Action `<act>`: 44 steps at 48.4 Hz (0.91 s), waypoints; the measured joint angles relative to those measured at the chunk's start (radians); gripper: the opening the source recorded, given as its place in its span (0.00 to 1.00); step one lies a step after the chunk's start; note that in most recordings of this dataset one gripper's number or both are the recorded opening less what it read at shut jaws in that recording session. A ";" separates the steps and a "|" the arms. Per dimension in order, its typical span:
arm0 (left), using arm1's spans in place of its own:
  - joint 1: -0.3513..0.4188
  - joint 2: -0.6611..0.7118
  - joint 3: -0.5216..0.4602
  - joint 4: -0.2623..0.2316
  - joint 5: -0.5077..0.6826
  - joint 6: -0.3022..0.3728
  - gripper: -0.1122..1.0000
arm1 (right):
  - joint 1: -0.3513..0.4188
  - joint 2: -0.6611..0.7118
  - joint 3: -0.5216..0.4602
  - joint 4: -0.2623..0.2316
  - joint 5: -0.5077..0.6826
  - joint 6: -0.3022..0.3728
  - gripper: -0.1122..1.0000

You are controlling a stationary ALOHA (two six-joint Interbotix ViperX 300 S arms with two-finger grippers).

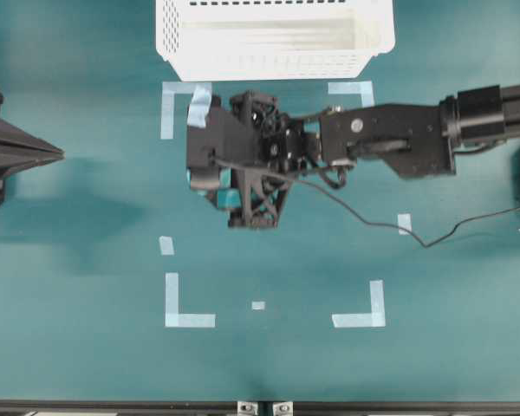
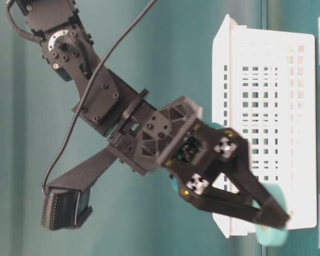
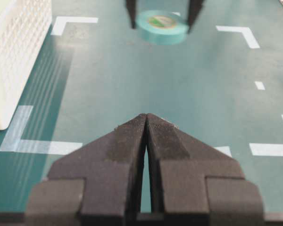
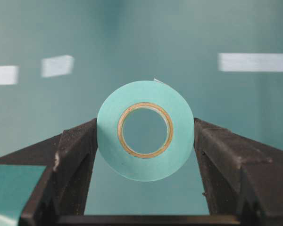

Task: Put the tape into the white basket.
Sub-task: 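Lift the tape roll and carry it toward the white basket, then lower the tape roll into the basket and open the right gripper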

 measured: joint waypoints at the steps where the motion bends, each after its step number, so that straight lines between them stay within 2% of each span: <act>1: -0.002 0.000 0.000 0.000 -0.002 0.000 0.01 | -0.006 -0.003 0.000 -0.003 0.003 0.002 0.71; 31: 0.000 0.000 0.000 0.000 0.000 0.000 0.01 | -0.256 -0.094 0.000 -0.023 0.089 0.000 0.71; 44: 0.000 0.000 0.000 0.000 0.000 0.000 0.01 | -0.313 -0.094 0.000 -0.043 0.100 -0.005 0.71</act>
